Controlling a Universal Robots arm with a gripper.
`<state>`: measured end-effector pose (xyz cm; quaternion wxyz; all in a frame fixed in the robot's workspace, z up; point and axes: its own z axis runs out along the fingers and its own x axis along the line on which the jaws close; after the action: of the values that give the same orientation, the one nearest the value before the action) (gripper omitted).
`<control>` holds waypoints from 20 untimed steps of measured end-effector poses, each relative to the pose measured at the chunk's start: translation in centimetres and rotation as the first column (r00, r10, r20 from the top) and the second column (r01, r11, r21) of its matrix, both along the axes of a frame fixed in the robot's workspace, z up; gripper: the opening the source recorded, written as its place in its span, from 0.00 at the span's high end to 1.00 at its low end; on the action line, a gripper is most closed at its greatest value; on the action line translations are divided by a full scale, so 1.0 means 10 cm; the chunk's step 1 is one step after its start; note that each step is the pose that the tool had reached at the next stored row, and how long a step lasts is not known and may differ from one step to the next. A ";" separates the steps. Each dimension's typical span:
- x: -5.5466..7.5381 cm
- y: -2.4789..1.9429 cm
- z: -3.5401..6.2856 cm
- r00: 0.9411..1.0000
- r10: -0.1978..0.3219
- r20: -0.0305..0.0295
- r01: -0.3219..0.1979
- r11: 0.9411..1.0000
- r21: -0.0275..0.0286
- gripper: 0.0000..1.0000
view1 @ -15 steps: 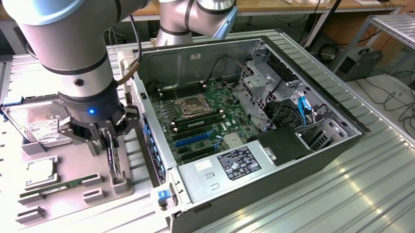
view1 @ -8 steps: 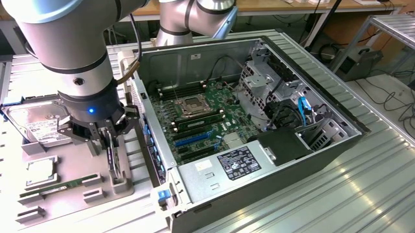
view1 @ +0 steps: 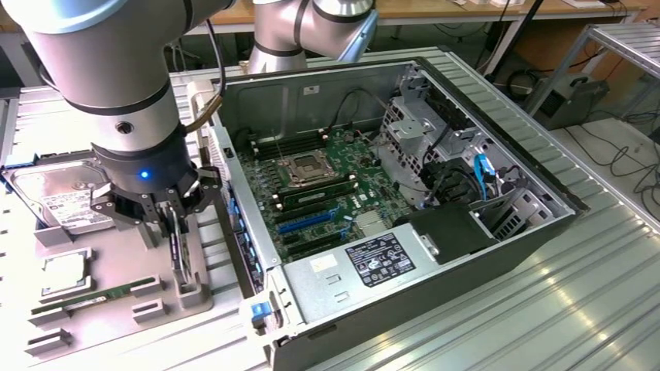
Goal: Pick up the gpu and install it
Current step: 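Pick up the gpu and move the gpu toward the slot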
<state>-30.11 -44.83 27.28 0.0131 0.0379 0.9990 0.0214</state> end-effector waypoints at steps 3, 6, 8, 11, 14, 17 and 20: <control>0.00 0.000 0.011 1.000 0.000 0.000 0.000 1.000 0.000 0.74; 0.00 0.000 0.020 1.000 0.000 0.000 0.000 1.000 0.000 0.74; 0.00 0.000 0.024 1.000 0.000 0.000 0.000 1.000 0.000 0.74; 0.00 0.000 0.033 1.000 0.000 0.000 0.000 1.000 0.000 0.74; 0.00 0.000 0.041 1.000 0.000 0.000 0.000 1.000 0.000 0.74; 0.00 0.000 0.049 1.000 0.000 0.000 0.000 1.000 0.000 0.74; 0.00 0.000 0.057 1.000 0.000 0.000 0.000 1.000 0.000 0.74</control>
<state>-30.11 -44.83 27.86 0.0131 0.0379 0.9990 0.0214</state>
